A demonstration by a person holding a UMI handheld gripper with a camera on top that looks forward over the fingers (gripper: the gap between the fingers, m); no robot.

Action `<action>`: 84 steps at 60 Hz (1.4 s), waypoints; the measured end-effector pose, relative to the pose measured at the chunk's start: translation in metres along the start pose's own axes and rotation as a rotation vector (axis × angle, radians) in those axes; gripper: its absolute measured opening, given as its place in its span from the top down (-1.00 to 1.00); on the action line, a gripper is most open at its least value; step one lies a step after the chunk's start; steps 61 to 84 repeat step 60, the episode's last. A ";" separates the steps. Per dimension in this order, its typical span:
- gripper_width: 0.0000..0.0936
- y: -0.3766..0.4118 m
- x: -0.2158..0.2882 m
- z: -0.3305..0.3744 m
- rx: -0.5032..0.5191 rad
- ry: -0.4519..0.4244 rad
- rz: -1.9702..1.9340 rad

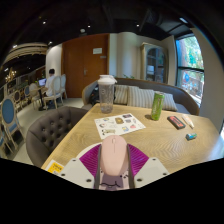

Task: Arrange mouse

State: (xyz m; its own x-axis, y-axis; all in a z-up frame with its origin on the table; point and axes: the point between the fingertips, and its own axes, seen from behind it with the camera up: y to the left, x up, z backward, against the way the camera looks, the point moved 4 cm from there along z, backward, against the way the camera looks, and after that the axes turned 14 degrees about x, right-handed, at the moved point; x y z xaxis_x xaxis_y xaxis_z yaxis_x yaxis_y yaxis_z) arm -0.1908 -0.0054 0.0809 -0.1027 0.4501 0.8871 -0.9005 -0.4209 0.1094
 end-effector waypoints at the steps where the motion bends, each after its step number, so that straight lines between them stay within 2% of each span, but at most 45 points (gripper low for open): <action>1: 0.17 0.005 -0.005 -0.002 0.000 0.010 0.002; 9: 0.17 0.006 -0.032 -0.012 -0.080 0.046 0.003; 16: 0.15 0.007 -0.058 -0.025 -0.068 0.104 -0.078; 17: 0.11 0.005 -0.063 -0.027 -0.067 0.113 -0.095; 19: 0.07 0.004 -0.060 -0.027 -0.067 0.078 -0.106; 25: -0.09 0.005 -0.061 -0.025 -0.044 0.112 -0.100; 27: -0.23 0.007 -0.062 -0.025 -0.019 0.130 -0.075; 28: -0.37 0.008 -0.062 -0.025 -0.002 0.137 -0.060; 29: -0.61 0.009 -0.062 -0.024 0.011 0.143 -0.051; 31: -0.85 0.010 -0.061 -0.020 0.032 0.142 -0.038; 34: -0.75 0.011 -0.059 -0.011 0.057 0.125 -0.021; 38: -0.82 0.009 -0.056 0.008 0.071 0.100 0.005; 50: -0.83 0.000 -0.058 0.086 0.198 0.005 -0.016; 60: -0.80 -0.045 -0.076 0.151 0.234 -0.077 -0.084; 84: -0.80 -0.045 -0.076 0.151 0.234 -0.077 -0.084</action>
